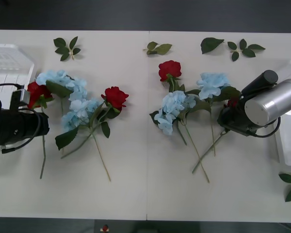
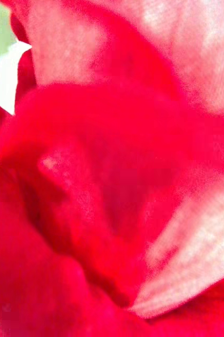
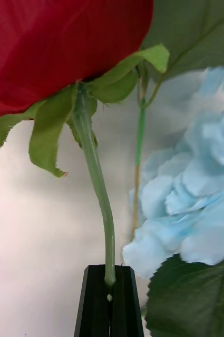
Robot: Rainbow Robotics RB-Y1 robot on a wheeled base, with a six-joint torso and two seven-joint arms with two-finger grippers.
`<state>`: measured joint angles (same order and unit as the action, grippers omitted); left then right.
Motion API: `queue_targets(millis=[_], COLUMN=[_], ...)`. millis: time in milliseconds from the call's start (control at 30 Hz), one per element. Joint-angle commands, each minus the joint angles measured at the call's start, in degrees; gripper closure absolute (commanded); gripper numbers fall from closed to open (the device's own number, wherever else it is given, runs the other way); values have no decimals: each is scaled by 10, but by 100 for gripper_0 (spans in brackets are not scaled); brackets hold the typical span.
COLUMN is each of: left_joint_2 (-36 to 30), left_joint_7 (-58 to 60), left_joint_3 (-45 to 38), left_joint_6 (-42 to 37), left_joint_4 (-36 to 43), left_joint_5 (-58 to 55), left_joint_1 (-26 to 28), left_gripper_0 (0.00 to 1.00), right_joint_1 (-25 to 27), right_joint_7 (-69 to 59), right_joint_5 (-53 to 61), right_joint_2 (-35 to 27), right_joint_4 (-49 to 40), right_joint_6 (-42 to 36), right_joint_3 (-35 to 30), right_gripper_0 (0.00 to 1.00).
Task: Put the red flowers into the right box and the blue flowers into the left box
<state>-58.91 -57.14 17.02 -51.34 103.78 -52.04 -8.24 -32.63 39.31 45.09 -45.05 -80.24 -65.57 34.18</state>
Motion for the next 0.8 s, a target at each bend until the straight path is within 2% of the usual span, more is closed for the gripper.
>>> queue_targets(millis=[33,267,400,600,800], left_joint_2=[-13,6,29,42,42], left_joint_7=[-77,-153,-183,-258,-362], left_joint_3=[-113,-251,-295,-294,-219], left_joint_6=[-54,-151,-170,-112,-10], left_joint_4=[64,122,141,143,142], left_joint_5=[-51,-157,-221,-348,-452], left_joint_1=[55,105,112,106,78], left_gripper_0=[100,100,100,100,100], right_joint_1=[-17,-19,-26,-29,-29], right_joint_7=[59,218,283,351,414], right_joint_5=[-23,-24,-27,-19,-25], right_joint_2=[-64,-160,-197,-232,-232], right_joint_4=[-47,-67,-67,-52,20], right_joint_6=[0,-6,-8,33,84], right_joint_3=[-7,-8,-8,-8,-4], right_gripper_0=[100,100,100,100,100])
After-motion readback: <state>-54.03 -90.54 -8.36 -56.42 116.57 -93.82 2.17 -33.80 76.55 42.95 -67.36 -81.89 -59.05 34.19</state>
